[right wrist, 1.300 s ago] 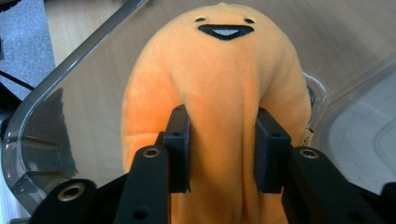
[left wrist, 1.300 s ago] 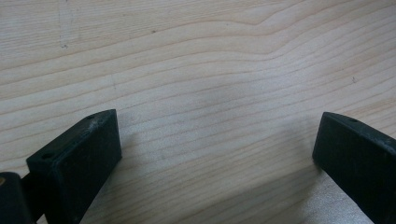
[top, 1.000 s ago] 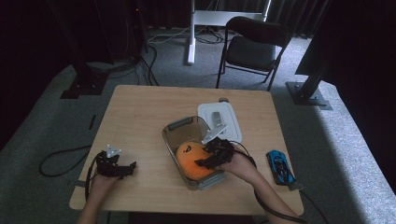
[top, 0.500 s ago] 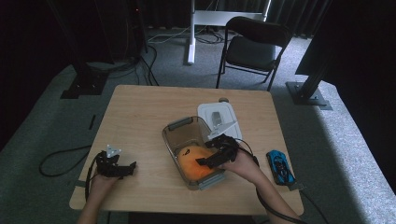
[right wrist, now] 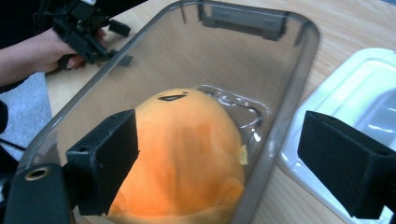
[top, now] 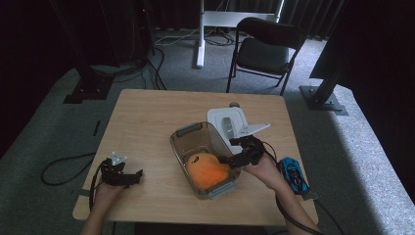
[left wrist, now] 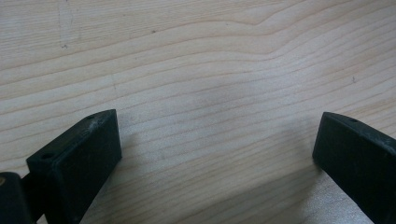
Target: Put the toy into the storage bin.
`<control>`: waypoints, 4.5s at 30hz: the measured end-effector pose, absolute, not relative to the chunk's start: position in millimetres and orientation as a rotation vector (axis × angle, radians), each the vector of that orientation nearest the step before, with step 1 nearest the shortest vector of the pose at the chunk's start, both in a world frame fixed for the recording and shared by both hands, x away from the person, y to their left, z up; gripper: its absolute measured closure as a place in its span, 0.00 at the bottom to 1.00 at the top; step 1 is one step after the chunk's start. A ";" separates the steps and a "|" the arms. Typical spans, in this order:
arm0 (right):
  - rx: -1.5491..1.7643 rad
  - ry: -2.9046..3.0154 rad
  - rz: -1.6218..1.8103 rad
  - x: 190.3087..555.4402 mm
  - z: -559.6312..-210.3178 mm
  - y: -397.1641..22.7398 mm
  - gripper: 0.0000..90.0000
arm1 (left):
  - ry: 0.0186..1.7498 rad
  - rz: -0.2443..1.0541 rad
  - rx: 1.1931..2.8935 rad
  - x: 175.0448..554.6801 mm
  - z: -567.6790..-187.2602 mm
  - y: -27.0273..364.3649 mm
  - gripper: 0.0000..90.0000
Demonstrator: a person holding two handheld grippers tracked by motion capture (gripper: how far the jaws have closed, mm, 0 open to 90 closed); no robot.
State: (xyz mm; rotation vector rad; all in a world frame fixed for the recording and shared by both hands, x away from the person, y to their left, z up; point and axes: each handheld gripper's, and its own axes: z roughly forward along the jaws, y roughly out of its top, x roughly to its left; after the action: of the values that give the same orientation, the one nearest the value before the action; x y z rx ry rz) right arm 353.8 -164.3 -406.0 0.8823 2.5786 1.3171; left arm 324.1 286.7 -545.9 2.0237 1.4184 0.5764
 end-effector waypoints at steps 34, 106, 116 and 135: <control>1.165 2.320 1.212 350.4 -437.6 -228.8 0.11 | 1.418 0.577 2.023 324.0 -546.0 286.7 0.02; 1.682 2.095 0.674 321.7 -533.5 -352.0 0.23 | 1.418 0.576 2.024 324.0 -545.9 286.7 0.02; 1.687 2.094 0.674 322.3 -531.7 -353.4 0.28 | 1.418 0.575 2.024 324.0 -545.9 286.7 0.02; 1.607 2.147 0.736 335.9 -505.2 -335.1 0.28 | 1.418 0.575 2.026 324.1 -545.8 286.8 0.02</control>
State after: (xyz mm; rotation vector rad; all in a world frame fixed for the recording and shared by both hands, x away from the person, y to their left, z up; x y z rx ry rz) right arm 335.9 -335.1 -505.2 1.6066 2.1466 0.7358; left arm 324.1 286.8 -545.8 2.0262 1.4181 0.5746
